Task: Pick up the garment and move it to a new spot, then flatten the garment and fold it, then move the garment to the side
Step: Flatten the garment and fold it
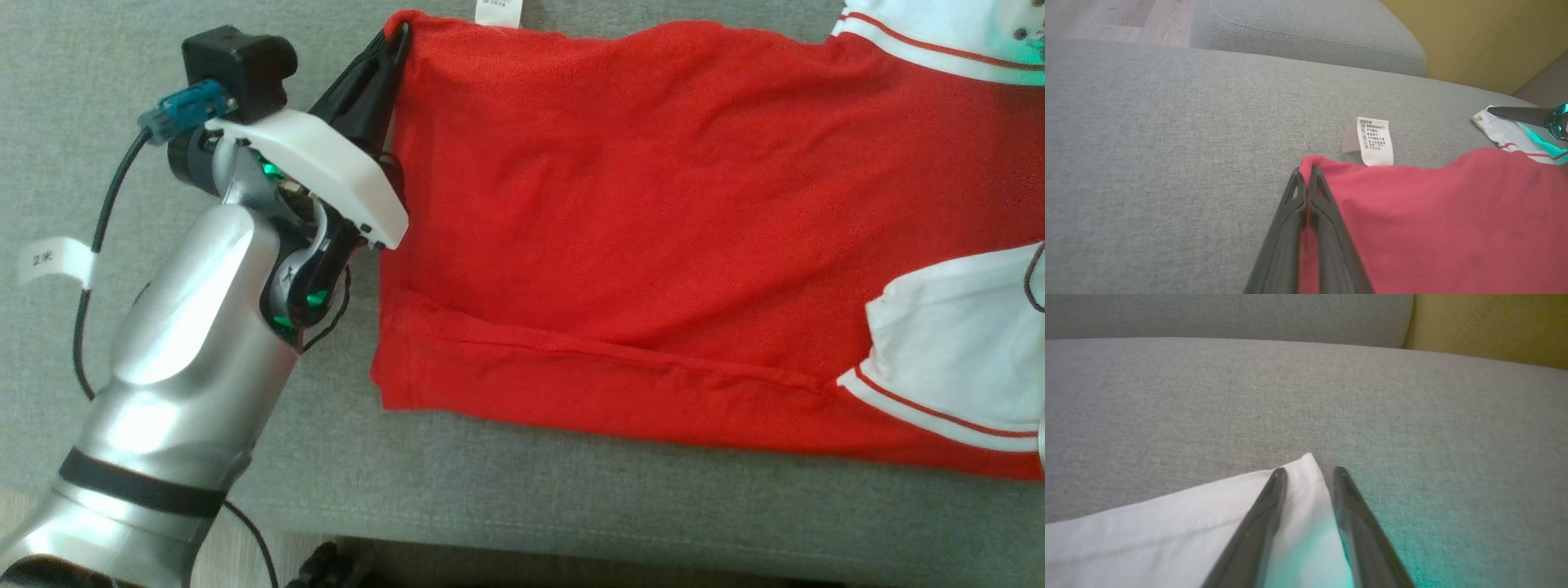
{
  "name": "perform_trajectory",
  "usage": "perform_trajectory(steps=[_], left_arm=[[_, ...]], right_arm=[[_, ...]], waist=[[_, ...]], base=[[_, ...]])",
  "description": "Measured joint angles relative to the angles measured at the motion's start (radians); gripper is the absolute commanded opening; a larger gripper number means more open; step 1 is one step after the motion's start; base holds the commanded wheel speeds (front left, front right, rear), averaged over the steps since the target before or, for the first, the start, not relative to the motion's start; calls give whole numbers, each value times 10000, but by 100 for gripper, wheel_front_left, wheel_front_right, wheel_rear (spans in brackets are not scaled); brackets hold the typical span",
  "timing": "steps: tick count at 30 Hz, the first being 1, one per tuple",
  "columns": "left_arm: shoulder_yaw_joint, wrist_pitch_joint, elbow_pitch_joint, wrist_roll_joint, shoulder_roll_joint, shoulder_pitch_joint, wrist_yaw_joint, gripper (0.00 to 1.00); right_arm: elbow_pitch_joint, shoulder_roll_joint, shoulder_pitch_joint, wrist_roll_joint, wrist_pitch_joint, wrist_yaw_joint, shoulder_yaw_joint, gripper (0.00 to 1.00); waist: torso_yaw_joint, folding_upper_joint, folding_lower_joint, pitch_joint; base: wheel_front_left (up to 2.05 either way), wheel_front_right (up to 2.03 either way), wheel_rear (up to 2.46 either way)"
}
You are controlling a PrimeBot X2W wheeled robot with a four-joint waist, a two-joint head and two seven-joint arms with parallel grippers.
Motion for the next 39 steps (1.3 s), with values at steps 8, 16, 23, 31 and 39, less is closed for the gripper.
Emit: perform_trajectory(steps=[8, 16, 23, 31, 39], left_arm=[[13, -21, 142, -4, 44, -4, 2, 0], [82, -299, 355, -8, 213, 42, 31, 0], [161, -454, 474, -23, 431, 262, 150, 0], [435, -821, 295, -353, 750, 1382, 357, 0], [617, -1227, -431, -675, 932, 2862, 604, 0]], right_arm=[[420, 276, 14, 21, -144, 2, -205, 0], [663, 357, 538, 982, -1960, 2, 485, 0], [42, 351, 958, 2144, -2844, 2, 1475, 0], [-2255, -261, 3248, 3731, -3555, 2, 2635, 0], [-5300, -606, 6692, 4297, -3557, 2, 2295, 0]], waist=[[-244, 0, 0, -207], [-575, 0, 0, -925], [-954, 0, 0, -1579], [-1408, 0, 0, -2496], [-1729, 1, -1, -3203]], base=[[0, 0, 0], [0, 0, 0], [0, 0, 0], [0, 0, 0], [0, 0, 0]])
